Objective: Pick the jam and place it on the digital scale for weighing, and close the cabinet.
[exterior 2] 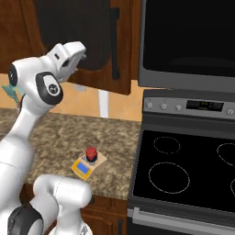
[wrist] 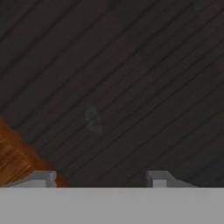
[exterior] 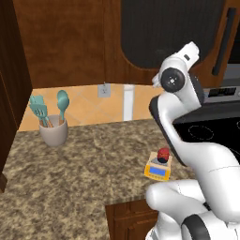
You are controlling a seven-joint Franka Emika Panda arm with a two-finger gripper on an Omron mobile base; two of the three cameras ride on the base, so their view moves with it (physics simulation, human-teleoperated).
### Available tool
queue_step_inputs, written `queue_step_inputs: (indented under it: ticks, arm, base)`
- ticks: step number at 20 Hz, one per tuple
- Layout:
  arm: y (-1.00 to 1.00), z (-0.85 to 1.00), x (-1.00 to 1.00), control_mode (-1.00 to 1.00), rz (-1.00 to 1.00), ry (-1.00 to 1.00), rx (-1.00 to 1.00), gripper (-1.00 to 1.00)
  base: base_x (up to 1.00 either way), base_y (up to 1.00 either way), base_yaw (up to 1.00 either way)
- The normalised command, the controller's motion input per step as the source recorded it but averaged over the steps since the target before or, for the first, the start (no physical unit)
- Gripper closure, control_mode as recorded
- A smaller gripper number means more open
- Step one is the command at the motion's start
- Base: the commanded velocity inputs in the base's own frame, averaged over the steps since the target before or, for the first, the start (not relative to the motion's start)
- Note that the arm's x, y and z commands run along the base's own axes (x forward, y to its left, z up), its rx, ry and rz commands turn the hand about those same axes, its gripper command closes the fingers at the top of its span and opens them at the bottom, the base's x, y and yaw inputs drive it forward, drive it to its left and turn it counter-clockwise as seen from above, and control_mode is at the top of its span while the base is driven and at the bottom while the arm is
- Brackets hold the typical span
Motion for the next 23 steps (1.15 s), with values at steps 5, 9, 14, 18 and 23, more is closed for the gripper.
queue_step_inputs:
  ticks: [5,9,14,18,23]
  arm:
    - [-0.50,0.00,0.79,-1.00,0.02,0.02,0.12,-1.00]
    - [-0.42,0.00,0.82,-1.00,0.02,0.02,0.09,-1.00]
    - [-0.33,0.00,0.81,-1.00,0.02,0.00,0.06,-1.00]
    - [-0.29,-0.09,0.71,-1.00,0.03,0.00,0.03,-1.00]
    - [-0.40,-0.60,0.56,-1.00,0.05,0.00,0.06,-1.00]
  base:
    - [0.00,0.00,0.00]
    - [0.00,0.00,0.00]
    - [0.00,0.00,0.00]
    - [0.00,0.00,0.00]
    - [0.00,0.00,0.00]
